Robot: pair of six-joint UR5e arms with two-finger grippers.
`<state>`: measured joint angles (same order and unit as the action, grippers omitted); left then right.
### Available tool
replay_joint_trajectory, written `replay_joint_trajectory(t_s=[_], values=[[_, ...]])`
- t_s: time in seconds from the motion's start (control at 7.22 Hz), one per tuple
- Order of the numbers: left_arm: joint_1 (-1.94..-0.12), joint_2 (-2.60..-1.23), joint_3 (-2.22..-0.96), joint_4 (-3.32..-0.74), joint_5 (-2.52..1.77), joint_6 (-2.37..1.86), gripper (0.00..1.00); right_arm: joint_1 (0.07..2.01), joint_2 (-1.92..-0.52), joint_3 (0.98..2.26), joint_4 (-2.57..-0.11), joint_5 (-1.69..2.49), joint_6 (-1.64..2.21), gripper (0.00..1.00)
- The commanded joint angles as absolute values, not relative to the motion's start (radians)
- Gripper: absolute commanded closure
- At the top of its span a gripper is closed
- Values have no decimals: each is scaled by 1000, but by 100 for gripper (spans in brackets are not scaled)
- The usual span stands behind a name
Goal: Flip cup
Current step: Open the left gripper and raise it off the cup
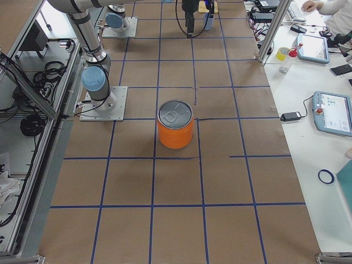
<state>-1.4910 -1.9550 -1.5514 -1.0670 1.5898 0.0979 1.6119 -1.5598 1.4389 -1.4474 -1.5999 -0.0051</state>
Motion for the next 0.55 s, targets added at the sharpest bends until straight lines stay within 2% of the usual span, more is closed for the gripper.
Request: replay_joint_trajectory(t_s=[0.0,0.14,0.42], values=[[-1502,-1789,-1485,-1384,1528,89,0,1611,-1559,1440,-1447,-1600,-6,0],[-1522,-1722,-1474,-1525,1514,83,0,1611,-1559,1439,-1448,-1600,-5,0],[-1622,-1607,-1508,-1636,1532,62,0,1611,-1560,1439,-1448,-1600,-5,0]])
